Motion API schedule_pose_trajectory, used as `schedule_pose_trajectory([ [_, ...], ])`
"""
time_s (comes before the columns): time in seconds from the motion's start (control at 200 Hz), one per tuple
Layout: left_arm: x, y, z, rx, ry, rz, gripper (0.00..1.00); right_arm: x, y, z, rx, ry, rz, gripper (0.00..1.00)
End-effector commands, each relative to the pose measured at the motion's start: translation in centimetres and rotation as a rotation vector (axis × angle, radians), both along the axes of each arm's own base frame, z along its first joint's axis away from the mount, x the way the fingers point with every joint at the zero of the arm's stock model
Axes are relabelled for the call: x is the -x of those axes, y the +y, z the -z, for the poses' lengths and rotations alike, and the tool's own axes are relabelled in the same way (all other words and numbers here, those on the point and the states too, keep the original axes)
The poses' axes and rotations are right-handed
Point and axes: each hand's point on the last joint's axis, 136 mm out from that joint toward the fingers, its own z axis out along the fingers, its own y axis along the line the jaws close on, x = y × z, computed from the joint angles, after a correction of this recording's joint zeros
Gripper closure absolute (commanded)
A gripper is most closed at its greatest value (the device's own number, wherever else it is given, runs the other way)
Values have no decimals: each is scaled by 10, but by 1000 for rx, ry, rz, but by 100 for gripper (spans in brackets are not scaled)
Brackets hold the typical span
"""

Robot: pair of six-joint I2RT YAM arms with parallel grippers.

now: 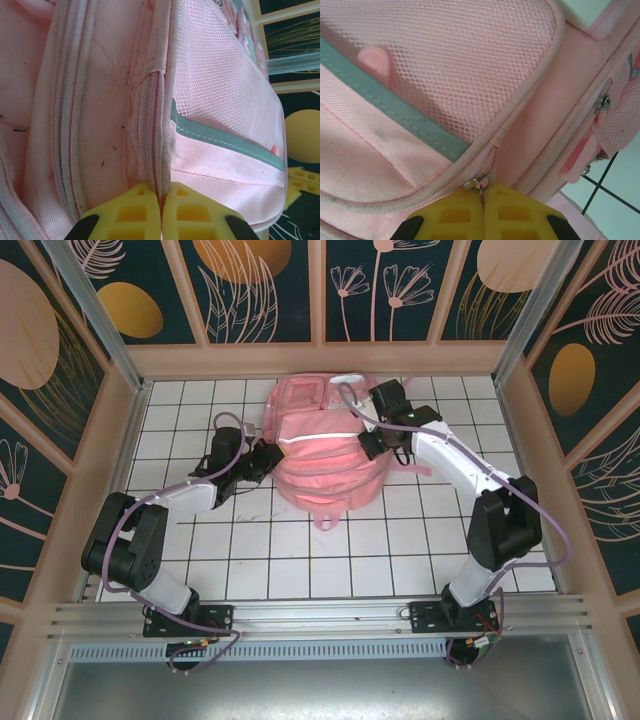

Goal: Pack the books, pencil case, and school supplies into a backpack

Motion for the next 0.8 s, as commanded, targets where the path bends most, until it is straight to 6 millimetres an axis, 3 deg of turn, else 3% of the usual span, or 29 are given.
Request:
schedule_pose_trajectory([
  [0.0,-6,26,19,-101,24,-51,100,-49,-51,-16,86,-102,203,99],
  [0.07,-6,22,15,-102,13,-22,99,-50,-44,-19,37,-93,205,91],
  [0.17,-8,18,1,-112,-18,10,64,-43,-29,-32,-78,-94,186,71],
  [0.26,-11,22,-18,-140,-57,2,48,-37,-33,-61,-156,-182,221,45],
  [0.345,-13,33,-34,-206,-83,-33,39,-31,-43,-94,-246,-279,275,30],
  [0.455,-21,65,-55,-348,-126,-151,25,-23,-77,-137,-322,-446,390,20],
  [0.51,-23,88,-66,-403,-145,-225,20,-16,-102,-155,-329,-558,472,3],
  [0.535,-23,99,-72,-428,-157,-266,17,-13,-115,-160,-325,-603,519,1],
  [0.646,-16,151,-98,-586,-232,-474,2,-1,-167,-163,-356,-696,690,1],
  [0.796,11,219,-120,-779,-311,-788,1,9,-224,-135,-382,-712,922,1],
])
